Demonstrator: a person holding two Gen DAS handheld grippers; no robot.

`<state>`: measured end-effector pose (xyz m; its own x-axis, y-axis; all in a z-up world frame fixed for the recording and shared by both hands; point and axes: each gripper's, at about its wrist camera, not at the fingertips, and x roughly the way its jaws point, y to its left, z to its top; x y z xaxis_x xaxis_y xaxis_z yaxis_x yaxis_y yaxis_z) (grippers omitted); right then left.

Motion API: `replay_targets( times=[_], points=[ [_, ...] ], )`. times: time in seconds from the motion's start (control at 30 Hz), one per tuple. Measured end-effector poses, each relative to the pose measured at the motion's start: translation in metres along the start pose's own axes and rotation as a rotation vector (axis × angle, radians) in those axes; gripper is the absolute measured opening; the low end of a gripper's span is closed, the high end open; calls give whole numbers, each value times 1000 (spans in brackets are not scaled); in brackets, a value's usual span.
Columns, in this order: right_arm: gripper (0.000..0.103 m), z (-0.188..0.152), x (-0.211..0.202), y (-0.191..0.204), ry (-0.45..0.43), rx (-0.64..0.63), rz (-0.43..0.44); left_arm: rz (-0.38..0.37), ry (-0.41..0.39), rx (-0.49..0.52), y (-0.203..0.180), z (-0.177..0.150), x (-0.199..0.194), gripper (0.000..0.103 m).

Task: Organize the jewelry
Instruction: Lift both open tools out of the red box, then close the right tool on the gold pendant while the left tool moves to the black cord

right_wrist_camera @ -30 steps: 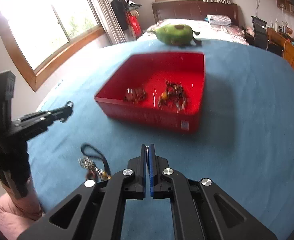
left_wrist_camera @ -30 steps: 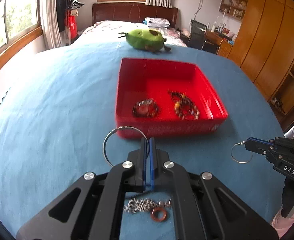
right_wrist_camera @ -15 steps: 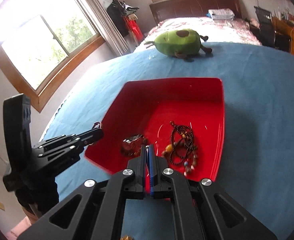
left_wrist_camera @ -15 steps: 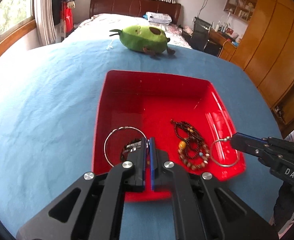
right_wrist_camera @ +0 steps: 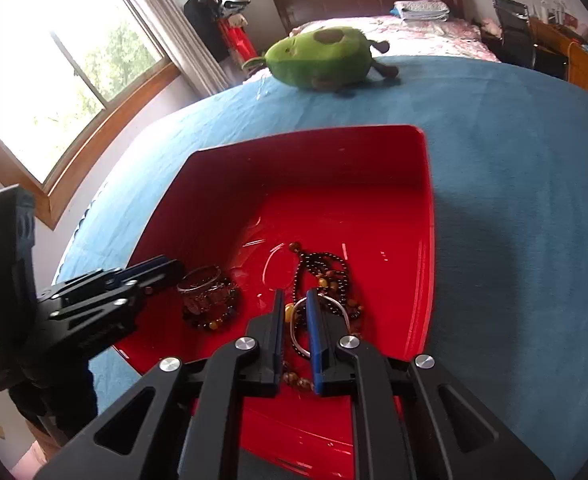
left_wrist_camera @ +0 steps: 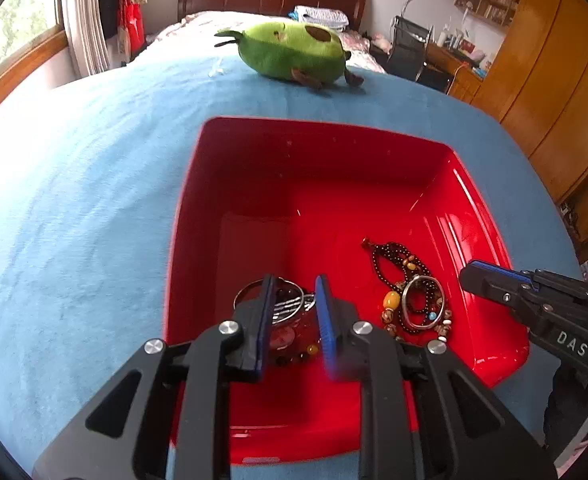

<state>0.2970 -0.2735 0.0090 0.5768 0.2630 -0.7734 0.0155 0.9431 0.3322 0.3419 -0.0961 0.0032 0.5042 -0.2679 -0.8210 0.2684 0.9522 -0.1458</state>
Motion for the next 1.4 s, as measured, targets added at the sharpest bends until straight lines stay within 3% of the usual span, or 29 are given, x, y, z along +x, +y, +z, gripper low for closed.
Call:
replay_targets(
  times=[0.1,0.23,0.33,0.57,0.7,0.93,1.07,1.17,1.4],
  points=[
    [12,-4,-11,3,-19,-5,-9,-7,-35,-6,1,-5,-18,21],
    [15,-16,-27,13,-46,-30,-38,2,-78,3,1,-12,-40,49],
    [22,-29,-40,21,-55,-40,-42,22,-112,10,2,-25,-57,58],
    [57,-61,-67,43,-89,-89,-61,58,-145,-26,14,-61,-86,86],
    [64,-80,-77,55,-86,-108,-59,76,-153,-17,20,-87,-101,91],
    [64,-135,-83,64,-53,-125,15,90,-139,-28,36,-137,-116,93],
    [54,-164,-70,65,6,-94,49,105,-123,-50,45,-162,-118,93],
    [45,-177,-59,65,51,-63,61,114,-99,-73,52,-179,-114,93],
    [45,-191,-41,70,68,-24,30,195,-122,-120,64,-202,-108,95]
  ],
)
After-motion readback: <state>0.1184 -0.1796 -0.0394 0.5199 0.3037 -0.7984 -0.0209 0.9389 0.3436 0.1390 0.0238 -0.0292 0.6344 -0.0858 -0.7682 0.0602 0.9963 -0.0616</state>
